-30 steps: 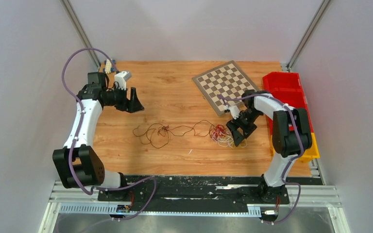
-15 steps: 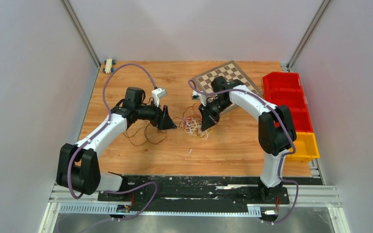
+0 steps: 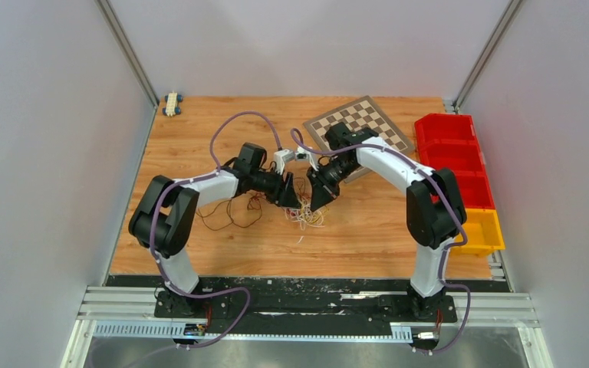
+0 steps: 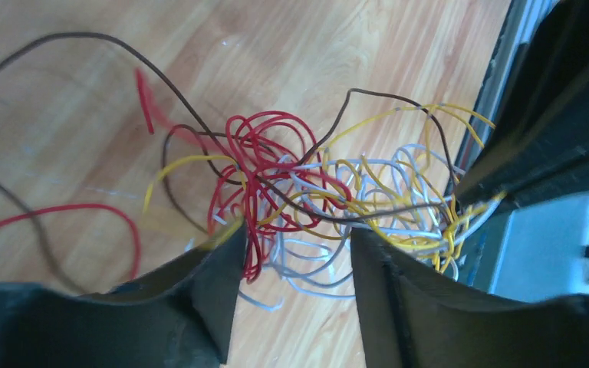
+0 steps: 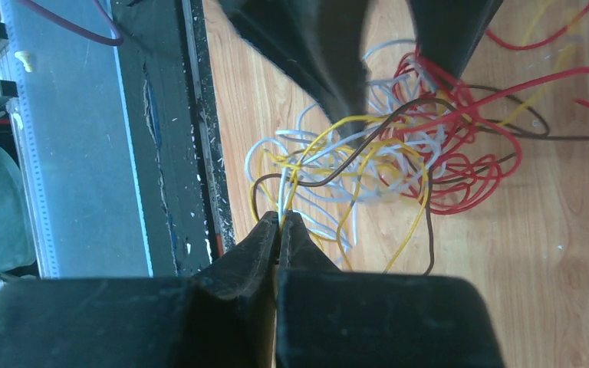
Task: Untangle the cables
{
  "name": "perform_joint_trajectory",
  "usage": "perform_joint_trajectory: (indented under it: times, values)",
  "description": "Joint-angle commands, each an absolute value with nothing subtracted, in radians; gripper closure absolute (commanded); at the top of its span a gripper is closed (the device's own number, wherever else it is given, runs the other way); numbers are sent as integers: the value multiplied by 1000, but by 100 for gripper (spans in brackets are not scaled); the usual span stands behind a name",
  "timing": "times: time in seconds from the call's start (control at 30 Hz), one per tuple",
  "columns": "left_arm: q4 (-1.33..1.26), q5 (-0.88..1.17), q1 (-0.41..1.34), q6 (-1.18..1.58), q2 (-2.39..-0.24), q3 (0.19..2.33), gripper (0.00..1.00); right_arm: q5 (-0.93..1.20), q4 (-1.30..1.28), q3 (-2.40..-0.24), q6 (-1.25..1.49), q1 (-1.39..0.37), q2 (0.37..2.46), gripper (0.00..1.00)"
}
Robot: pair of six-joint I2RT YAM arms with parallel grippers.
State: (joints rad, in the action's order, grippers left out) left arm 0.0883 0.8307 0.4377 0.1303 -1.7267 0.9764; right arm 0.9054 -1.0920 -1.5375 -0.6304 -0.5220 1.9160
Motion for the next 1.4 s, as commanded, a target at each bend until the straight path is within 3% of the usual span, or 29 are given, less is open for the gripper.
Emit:
perform_joint_trajectory:
  times: [0.0, 0.03, 0.07, 0.1, 0.17, 0.27, 0.47, 0.67, 0.9, 1.03, 1.2, 1.37]
  values:
    - [-24, 848, 452, 216, -1783, 980, 52, 910, -1059, -1535, -641, -514, 1828, 100]
    - [-26, 853, 443, 225, -1779, 972, 68, 903, -1059, -1533, -636, -506, 1819, 100]
    - [-38, 862, 437, 229, -1766, 962, 76, 897, -1060, -1528, -630, -492, 1809, 100]
    - [-44, 859, 416, 236, -1733, 937, 93, 891, -1063, -1520, -627, -471, 1799, 100]
    - [-22, 835, 367, 233, -1671, 909, 100, 861, -1082, -1497, -642, -424, 1777, 100]
    - [120, 744, 268, 180, -1573, 901, 100, 761, -1131, -1446, -702, -348, 1741, 100]
    - [340, 479, -88, 46, -1426, 959, 100, 514, -1140, -1307, -796, -169, 1685, 100]
    - [463, 346, -341, -82, -1427, 1146, 100, 348, -1111, -1253, -861, -34, 1670, 100]
    - [503, 241, -499, -162, -1507, 1309, 100, 290, -1109, -1288, -902, 89, 1664, 100]
    - [537, 423, -535, -178, -1505, 1364, 100, 354, -1131, -1316, -897, 94, 1663, 100]
    - [644, 821, -424, -178, -1413, 1397, 100, 680, -1297, -1491, -853, 16, 1662, 100]
    - [616, 895, -234, -136, -1270, 1286, 100, 894, -1290, -1644, -743, -139, 1618, 100]
